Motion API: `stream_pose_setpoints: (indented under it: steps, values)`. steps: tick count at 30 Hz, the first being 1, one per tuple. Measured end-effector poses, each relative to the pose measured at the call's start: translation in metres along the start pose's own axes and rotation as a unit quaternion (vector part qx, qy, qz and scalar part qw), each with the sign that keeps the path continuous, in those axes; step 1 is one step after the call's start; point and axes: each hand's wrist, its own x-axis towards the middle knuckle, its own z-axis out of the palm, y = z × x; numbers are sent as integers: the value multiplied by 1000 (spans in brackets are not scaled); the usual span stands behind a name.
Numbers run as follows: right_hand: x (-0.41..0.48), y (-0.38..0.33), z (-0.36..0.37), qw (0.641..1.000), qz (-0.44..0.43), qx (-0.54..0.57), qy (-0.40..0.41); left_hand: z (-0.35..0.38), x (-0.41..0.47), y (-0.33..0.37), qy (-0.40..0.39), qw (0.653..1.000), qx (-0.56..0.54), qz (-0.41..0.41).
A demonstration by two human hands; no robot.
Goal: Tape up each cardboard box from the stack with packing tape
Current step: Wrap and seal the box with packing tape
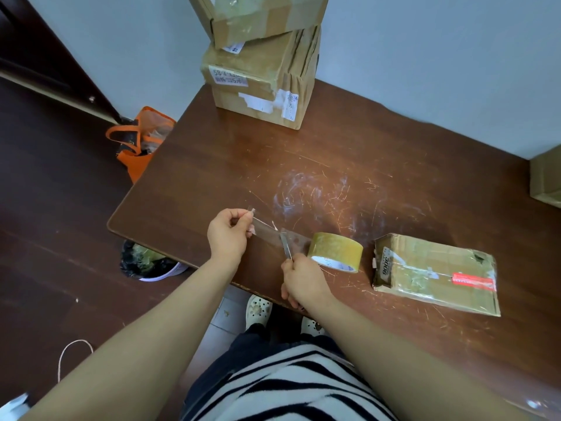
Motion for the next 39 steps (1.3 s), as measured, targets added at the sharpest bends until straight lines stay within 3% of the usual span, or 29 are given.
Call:
stream_pose_setpoints:
  steps: [4,10,15,20,22,23,25,26,28,30,32,34,39]
  values:
    - [2,-4,0,1000,7,25,-14,-1,-2,0,-4,1000,3,22]
    - [-15,8,9,996,-13,-33,-81,-2,-4,3,3,1000,-17,23]
    - [-13,1,8,997,-47,-54,-14,-33,25,34,45,997,-46,33]
    - [-1,-21,20,979,-124,-158,-15,-47,23,61,-20,997,-61,36]
    - [2,-29,19,971,-155,-183,25,-46,17,69,-57,994,-90,17]
    - [2,-32,16,973,-173,-143,60,-46,14,75,-81,991,-104,5]
    - [-5,-44,5,974,-159,109,117,-47,9,86,-148,982,-114,-20]
    - [-10,-53,-3,946,-140,268,114,-47,7,92,-189,976,-108,-31]
    - [-15,-64,-20,884,-124,446,66,-45,4,105,-259,960,-97,-48]
    - [-20,-68,-36,869,-126,478,1,-40,3,116,-296,949,-92,-56]
    - [-26,-68,-50,885,-119,450,-12,-32,0,125,-308,946,-86,-57]
    - [-31,-59,-61,889,-120,442,14,-23,-3,130,-315,944,-83,-52]
    - [-49,-24,-83,844,-118,514,95,12,-24,134,-314,949,-33,-19]
